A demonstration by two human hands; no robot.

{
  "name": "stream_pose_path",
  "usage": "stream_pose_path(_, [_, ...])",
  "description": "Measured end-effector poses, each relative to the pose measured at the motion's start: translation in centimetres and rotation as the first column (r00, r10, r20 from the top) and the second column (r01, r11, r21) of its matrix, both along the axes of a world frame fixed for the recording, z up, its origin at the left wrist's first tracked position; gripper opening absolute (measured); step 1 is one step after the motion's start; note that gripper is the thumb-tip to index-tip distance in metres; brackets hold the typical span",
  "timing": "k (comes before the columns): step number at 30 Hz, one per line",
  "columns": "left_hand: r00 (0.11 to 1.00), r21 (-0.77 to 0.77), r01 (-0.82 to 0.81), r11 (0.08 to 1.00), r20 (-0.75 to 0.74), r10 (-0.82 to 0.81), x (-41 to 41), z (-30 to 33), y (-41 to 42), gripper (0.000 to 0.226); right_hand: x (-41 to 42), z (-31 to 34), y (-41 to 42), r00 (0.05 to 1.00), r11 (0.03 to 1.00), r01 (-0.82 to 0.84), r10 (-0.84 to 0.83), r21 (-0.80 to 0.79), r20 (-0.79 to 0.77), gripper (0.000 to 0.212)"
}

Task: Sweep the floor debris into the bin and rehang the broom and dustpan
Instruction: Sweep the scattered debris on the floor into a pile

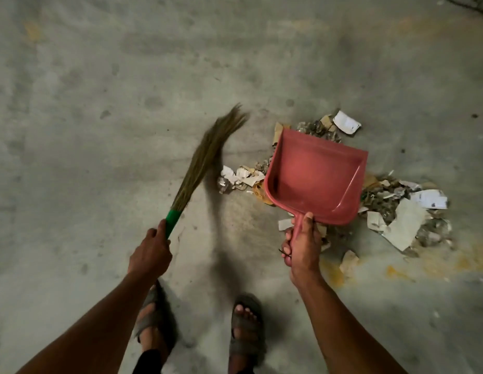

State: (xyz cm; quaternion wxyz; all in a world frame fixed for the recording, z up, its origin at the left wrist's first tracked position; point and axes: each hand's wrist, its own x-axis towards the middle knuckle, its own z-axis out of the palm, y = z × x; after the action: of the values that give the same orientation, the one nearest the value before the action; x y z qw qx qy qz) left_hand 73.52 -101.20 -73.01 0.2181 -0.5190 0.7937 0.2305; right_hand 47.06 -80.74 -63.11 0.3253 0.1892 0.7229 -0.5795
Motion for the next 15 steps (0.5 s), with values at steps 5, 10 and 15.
stream_pose_path(5, [0.994, 0.095, -0.054, 0.994, 0.097, 0.044, 0.2, -2.8, 7.7, 0.07, -1.5, -1.3, 4.3, 0.997, 0.996, -0.079, 0.078, 0.037, 0.003, 0.047])
stream_pose_path(10, [1.0, 0.167, -0.005, 0.986, 0.014, 0.003, -4.1, -3.7, 14.8, 0.069, -1.0, -2.5, 8.4, 0.996, 0.995, -0.08, 0.078, 0.057, 0.041, 0.049])
stream_pose_path(15, [0.996, 0.199, 0.048, 0.979, -0.087, -0.031, -11.3, -3.7, 18.6, 0.07, -0.2, -2.7, 12.2, 0.998, 0.999, -0.038, 0.037, 0.008, 0.052, 0.043])
